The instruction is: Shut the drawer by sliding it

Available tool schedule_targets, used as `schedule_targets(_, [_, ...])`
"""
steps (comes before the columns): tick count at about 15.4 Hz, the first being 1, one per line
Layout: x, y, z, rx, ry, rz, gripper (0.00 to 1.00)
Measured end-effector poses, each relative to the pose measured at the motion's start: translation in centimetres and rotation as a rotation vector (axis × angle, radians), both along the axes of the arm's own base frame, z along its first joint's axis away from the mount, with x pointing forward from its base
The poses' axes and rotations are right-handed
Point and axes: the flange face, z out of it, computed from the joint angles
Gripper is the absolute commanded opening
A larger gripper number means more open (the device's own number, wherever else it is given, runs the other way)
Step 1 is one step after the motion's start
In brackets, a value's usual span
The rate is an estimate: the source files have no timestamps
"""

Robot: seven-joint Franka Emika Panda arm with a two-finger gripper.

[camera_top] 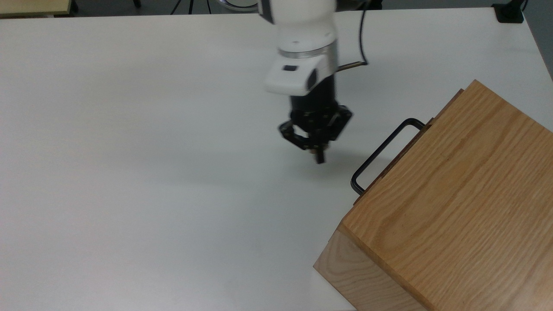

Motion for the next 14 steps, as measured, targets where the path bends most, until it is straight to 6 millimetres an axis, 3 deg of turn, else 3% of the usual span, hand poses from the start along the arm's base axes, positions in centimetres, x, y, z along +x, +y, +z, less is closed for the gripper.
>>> schedule_targets(2, [-0.5, -3.5, 0.5, -0.039, 0.103, -0.034, 0.0])
schedule_targets(4, [-2.3, -6.9, 2.1, -0.097, 0.236, -0.066, 0.0])
schedule_targets(9, [-9.3, -14.8, 9.5, -0.147, 0.468, -0.241, 0.0])
schedule_targets(13, [-13.6, -18.0, 15.1, -0.125, 0.452, -0.403, 0.17])
schedule_targets(14, [-14.3, -18.4, 16.0, -0.122, 0.442, -0.419, 0.41])
